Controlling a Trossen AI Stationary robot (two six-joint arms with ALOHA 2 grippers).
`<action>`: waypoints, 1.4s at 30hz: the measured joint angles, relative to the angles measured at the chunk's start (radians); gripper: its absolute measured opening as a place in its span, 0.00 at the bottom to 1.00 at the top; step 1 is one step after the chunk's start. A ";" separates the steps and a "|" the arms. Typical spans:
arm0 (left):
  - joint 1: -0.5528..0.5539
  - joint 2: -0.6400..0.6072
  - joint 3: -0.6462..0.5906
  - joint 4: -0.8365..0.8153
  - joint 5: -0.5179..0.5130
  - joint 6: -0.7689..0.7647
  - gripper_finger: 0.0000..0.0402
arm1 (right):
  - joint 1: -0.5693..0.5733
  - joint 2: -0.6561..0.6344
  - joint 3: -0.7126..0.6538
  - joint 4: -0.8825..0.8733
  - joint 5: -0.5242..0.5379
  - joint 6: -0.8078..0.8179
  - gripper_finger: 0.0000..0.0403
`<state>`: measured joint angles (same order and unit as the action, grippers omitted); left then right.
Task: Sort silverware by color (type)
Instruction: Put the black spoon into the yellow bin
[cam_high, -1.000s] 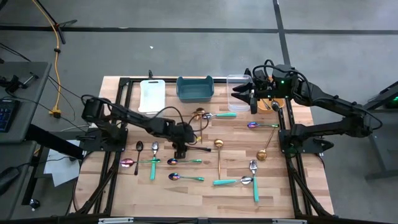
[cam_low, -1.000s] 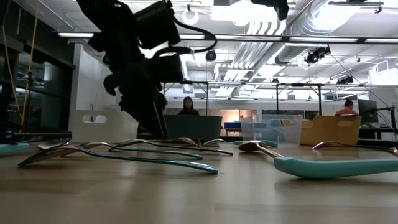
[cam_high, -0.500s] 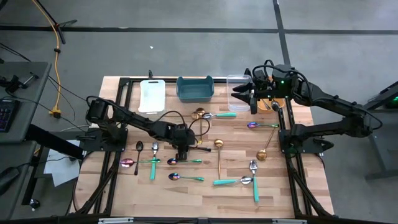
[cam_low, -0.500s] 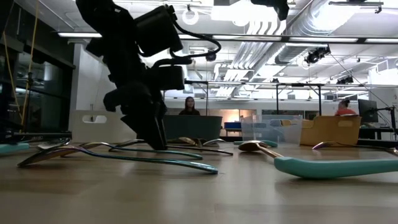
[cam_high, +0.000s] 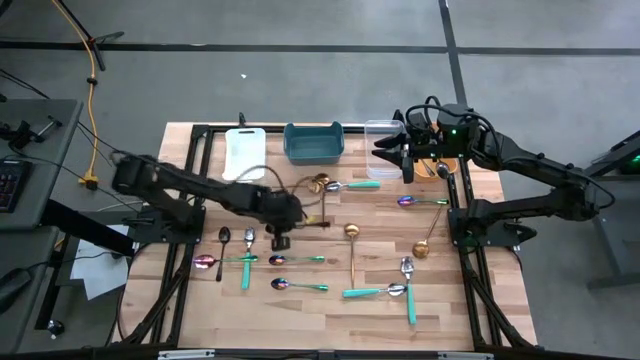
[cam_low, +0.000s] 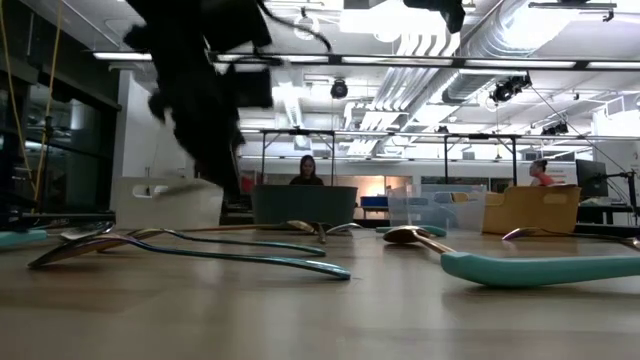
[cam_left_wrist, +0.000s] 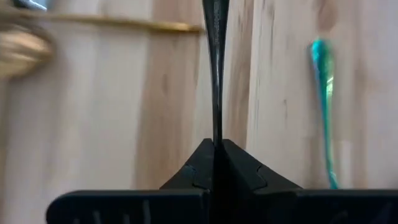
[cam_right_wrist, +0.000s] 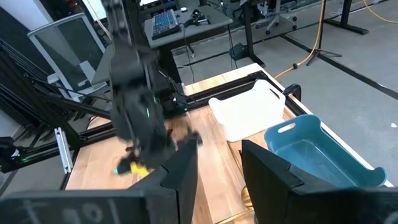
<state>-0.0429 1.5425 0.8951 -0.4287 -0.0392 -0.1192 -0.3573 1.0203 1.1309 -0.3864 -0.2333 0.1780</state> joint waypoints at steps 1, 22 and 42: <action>0.006 -0.049 -0.001 -0.017 0.000 0.000 0.02 | 0.000 0.000 0.000 0.000 0.000 0.000 0.29; 0.090 -0.527 0.002 0.211 -0.406 -0.036 0.01 | 0.029 0.089 0.001 0.079 -0.004 0.165 0.29; 0.089 -0.243 0.003 0.693 -0.588 0.001 0.01 | 0.157 0.437 0.000 0.707 0.381 0.478 0.29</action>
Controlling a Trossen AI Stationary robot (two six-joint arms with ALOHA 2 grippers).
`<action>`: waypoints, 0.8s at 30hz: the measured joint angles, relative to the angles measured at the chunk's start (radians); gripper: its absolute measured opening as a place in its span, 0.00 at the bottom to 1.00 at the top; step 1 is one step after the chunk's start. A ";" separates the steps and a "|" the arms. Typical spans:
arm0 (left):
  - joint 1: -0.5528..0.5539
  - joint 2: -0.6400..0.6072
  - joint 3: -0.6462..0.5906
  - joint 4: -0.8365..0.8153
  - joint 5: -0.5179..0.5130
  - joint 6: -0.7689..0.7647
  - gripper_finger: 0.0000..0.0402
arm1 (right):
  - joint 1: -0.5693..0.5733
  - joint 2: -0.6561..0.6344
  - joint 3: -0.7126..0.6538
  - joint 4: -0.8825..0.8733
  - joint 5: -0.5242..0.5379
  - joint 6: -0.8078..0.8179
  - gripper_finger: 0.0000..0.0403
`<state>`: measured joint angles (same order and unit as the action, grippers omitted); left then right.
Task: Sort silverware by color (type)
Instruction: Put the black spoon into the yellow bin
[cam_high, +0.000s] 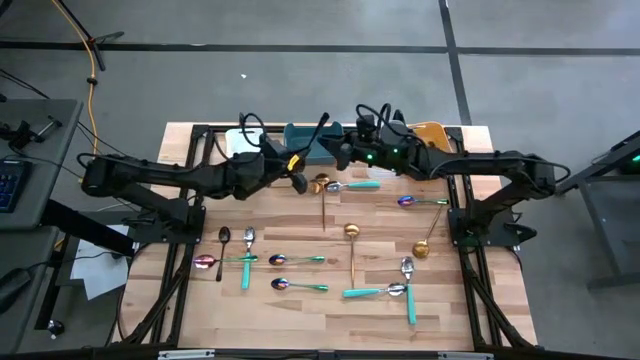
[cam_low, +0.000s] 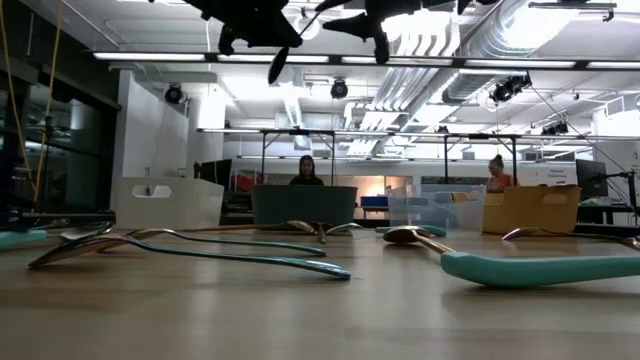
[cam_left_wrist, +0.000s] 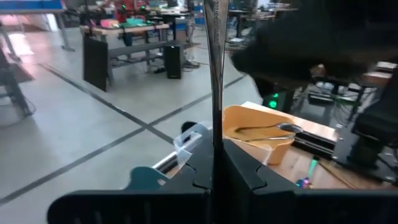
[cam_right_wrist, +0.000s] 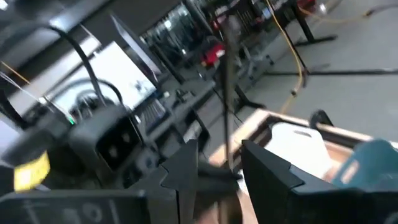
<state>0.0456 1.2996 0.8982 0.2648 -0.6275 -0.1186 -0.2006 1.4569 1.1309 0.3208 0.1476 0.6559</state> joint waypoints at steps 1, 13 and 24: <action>0.000 0.005 0.000 -0.001 0.007 -0.012 0.01 | 0.000 0.007 0.000 0.025 0.003 -0.002 0.29; 0.000 0.030 0.000 0.039 0.067 -0.054 0.01 | 0.000 0.037 0.000 0.044 0.087 -0.001 0.28; 0.000 0.027 -0.001 0.036 0.070 -0.054 0.14 | -0.005 0.025 0.000 0.018 0.065 0.021 0.03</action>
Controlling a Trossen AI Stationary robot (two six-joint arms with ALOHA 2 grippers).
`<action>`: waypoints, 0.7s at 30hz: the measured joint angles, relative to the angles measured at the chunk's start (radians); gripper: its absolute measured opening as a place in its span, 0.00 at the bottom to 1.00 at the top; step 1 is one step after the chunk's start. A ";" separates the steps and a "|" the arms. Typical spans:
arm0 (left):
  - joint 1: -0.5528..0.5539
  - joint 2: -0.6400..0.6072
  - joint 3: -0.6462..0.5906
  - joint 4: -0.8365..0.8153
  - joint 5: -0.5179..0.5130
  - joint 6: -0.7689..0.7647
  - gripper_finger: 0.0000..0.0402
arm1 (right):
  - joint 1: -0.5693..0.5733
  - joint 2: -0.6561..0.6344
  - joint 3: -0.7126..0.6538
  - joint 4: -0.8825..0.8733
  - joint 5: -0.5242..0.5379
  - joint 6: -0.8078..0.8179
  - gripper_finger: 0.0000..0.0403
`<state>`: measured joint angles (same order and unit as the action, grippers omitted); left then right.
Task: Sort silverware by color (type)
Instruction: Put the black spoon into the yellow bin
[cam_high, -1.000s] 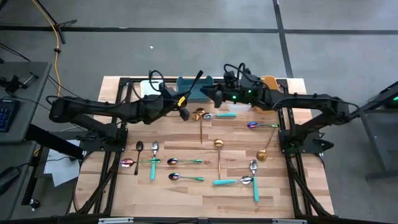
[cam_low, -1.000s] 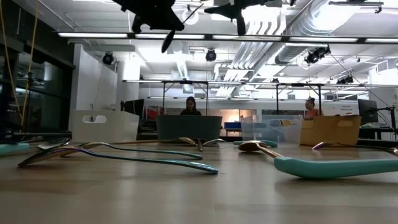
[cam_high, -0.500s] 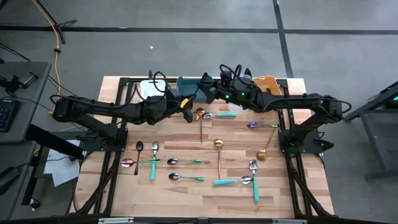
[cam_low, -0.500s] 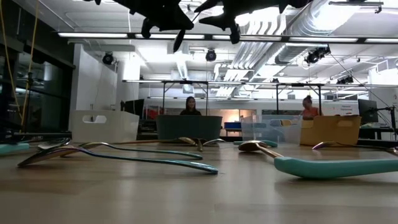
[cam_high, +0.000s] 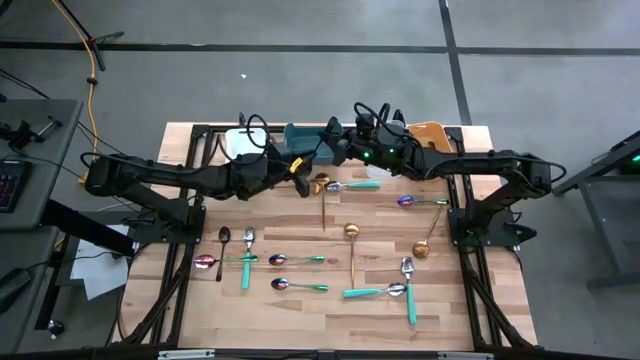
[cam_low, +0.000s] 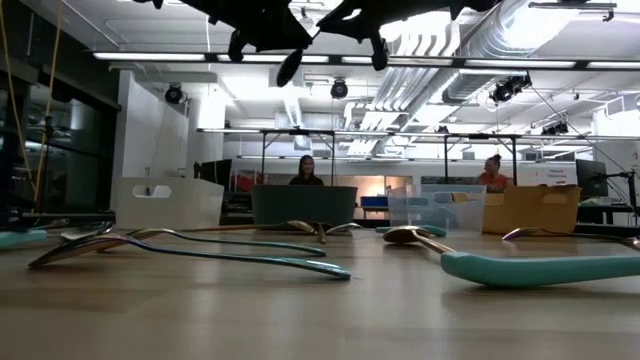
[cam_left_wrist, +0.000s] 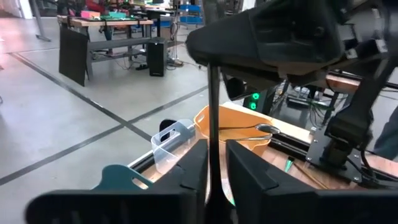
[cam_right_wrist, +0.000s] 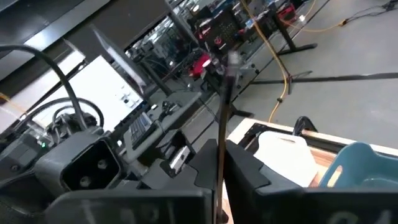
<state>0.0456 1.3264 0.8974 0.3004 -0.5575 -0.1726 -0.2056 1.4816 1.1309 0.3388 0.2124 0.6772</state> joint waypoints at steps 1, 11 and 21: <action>0.002 -0.010 0.000 -0.021 0.006 0.000 0.16 | -0.007 -0.011 -0.001 -0.023 -0.015 -0.007 0.02; 0.059 -0.280 0.001 -0.372 0.089 -0.087 0.31 | -0.133 -0.300 -0.001 -0.604 -0.060 -0.203 0.01; 0.023 -0.583 -0.249 -0.033 0.157 -0.081 0.32 | -0.194 -0.597 -0.001 -1.299 0.116 -0.162 0.01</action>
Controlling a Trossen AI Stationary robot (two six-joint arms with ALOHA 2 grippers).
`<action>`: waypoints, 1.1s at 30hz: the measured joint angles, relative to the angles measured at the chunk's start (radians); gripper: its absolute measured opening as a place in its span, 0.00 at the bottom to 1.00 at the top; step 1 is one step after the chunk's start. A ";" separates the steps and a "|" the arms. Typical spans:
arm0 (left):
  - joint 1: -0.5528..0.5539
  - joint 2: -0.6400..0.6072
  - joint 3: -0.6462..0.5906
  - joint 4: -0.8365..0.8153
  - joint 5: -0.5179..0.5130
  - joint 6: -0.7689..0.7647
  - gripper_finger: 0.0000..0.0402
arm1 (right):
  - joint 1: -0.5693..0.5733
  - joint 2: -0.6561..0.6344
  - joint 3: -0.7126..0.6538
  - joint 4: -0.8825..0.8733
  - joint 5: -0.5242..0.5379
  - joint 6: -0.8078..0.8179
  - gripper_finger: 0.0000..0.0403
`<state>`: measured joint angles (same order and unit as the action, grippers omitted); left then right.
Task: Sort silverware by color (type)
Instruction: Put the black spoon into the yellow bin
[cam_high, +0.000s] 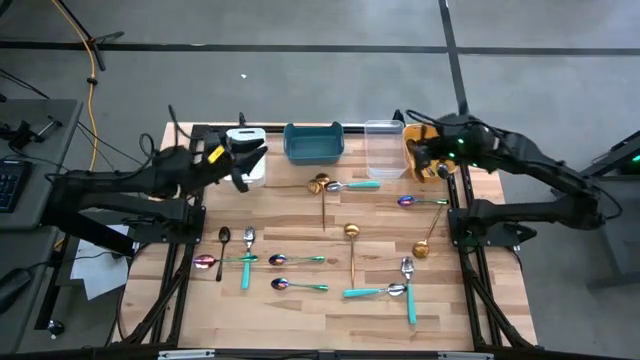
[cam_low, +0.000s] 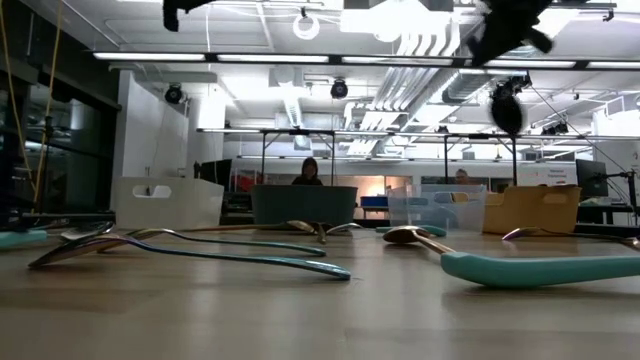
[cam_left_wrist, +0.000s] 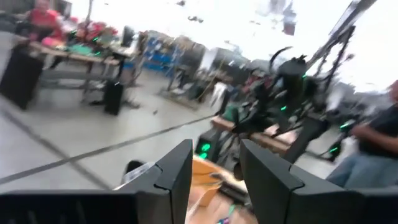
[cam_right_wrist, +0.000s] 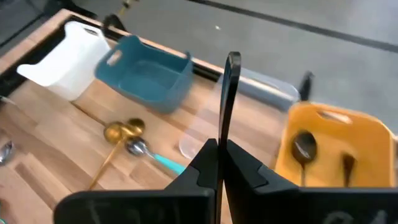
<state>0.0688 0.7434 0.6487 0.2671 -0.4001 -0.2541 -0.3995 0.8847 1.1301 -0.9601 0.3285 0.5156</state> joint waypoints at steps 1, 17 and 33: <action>-0.002 -0.016 -0.028 0.035 0.005 -0.005 0.32 | 0.000 -0.016 0.000 -0.020 0.003 0.010 0.01; -0.003 -0.057 -0.064 0.082 0.005 0.020 0.32 | -0.260 0.295 0.205 -0.142 0.059 -0.230 0.00; -0.003 -0.057 -0.063 0.081 0.004 0.020 0.32 | -0.531 0.761 0.248 -0.268 0.028 -0.289 0.00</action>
<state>0.0658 0.6868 0.5854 0.3485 -0.3958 -0.2337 -0.9302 1.6454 1.3781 -1.2285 0.3562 0.2268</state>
